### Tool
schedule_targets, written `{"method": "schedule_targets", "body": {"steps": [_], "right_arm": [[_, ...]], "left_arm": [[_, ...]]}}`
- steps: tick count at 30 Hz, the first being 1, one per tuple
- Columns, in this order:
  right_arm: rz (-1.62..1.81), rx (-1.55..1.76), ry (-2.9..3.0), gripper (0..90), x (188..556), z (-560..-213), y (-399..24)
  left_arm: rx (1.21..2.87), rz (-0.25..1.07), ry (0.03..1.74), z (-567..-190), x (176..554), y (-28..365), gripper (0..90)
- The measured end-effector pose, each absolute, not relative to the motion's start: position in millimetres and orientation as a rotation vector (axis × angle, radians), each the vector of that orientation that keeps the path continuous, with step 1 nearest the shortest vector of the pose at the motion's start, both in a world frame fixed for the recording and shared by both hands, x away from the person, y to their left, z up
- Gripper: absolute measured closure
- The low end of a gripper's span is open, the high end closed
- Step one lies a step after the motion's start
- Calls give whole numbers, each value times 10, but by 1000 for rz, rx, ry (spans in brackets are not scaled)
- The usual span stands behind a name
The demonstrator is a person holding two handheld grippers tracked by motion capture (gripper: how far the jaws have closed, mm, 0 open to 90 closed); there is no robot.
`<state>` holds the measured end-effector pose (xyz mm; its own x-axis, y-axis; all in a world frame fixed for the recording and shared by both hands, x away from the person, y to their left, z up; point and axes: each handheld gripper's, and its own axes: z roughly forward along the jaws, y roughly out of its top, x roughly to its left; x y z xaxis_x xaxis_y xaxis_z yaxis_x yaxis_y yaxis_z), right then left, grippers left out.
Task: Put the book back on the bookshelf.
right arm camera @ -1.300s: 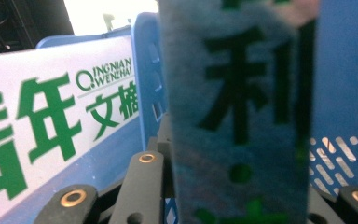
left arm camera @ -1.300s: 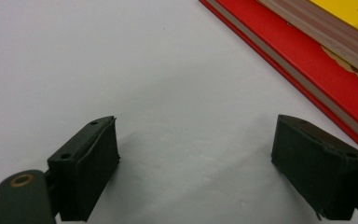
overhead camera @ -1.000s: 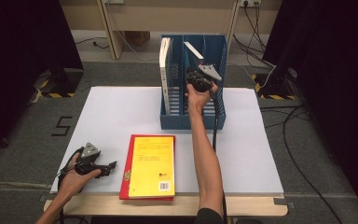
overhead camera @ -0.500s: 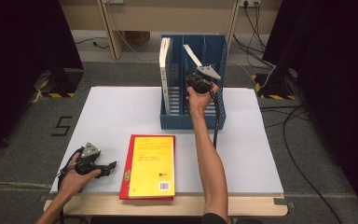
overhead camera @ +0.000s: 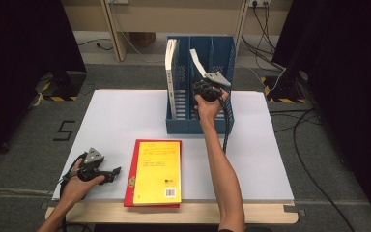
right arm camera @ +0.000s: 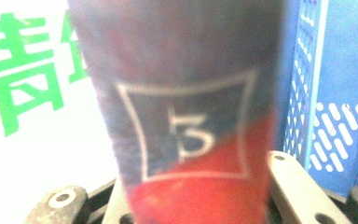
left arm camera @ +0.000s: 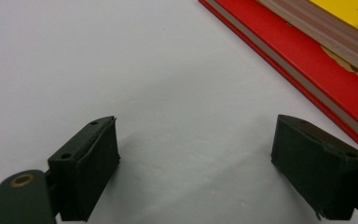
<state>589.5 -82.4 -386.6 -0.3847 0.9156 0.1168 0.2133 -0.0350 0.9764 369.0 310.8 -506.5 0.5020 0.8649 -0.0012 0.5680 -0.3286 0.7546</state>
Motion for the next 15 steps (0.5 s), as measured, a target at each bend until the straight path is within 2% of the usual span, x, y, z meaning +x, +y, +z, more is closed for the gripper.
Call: {"method": "schedule_targets", "body": {"steps": [15], "right_arm": [[1502, 1144, 1711, 645, 5575, -3817, -974]], "left_arm": [[2034, 533, 1170, -5064, 3691, 3110, 138]]}}
